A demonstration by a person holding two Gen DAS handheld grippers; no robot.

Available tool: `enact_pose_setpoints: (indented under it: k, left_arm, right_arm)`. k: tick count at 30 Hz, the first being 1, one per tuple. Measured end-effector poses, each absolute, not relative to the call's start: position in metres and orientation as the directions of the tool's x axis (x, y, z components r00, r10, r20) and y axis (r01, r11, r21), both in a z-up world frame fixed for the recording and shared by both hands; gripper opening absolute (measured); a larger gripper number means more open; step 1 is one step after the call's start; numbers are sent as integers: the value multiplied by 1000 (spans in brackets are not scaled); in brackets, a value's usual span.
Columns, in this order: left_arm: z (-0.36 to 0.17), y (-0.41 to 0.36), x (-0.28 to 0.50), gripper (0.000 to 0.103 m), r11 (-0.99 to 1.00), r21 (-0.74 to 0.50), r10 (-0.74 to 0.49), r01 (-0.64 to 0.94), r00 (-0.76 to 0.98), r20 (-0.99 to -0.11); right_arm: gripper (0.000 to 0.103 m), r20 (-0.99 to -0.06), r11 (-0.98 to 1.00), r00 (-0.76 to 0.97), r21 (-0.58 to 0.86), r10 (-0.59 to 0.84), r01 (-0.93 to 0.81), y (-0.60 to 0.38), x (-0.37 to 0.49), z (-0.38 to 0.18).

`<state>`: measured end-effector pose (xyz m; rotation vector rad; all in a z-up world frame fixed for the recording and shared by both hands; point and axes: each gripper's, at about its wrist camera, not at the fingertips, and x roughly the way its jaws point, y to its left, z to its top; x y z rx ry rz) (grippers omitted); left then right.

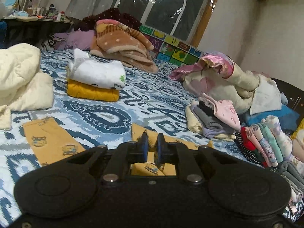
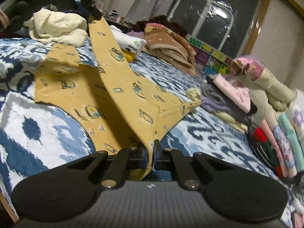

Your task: Fold clothes

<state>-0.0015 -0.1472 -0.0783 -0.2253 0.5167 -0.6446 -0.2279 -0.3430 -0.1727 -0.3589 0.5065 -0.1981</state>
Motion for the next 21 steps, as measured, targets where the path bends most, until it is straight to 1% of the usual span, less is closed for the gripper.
enact_pose_setpoints:
  k: [5, 8, 10, 12, 16, 17, 19, 21]
  left_arm:
    - [-86, -132, 4, 7, 810, -343, -584, 475, 699, -413]
    - [-102, -126, 14, 7, 837, -344, -546, 425, 697, -466]
    - [-109, -123, 16, 7, 845, -347, -534, 408, 693, -485]
    - [-105, -121, 14, 7, 836, -359, -547, 416, 694, -469]
    - [-87, -120, 4, 7, 807, -365, -585, 464, 707, -397]
    - [-87, -120, 5, 7, 812, -360, -579, 459, 709, -402]
    - [-99, -119, 11, 7, 831, -352, -554, 431, 703, -447]
    - [-114, -119, 19, 7, 852, -344, -522, 394, 686, -507]
  right_arm:
    - [6, -438, 908, 866, -416, -242, 44, -331, -226, -174]
    - [6, -447, 902, 867, -432, -222, 9, -323, -225, -176]
    - [6, -454, 898, 866, -440, -210, -13, -319, -224, -177]
    - [6, -457, 892, 863, -451, -214, -17, -317, -223, -178]
    - [5, -451, 892, 863, -451, -230, 2, -318, -226, -175]
    - [6, -463, 893, 857, -450, -228, -6, -318, -225, -176]
    - [7, -502, 890, 836, -454, -223, -35, -316, -223, -183]
    - [9, -498, 881, 838, -471, -221, -48, -312, -225, -183]
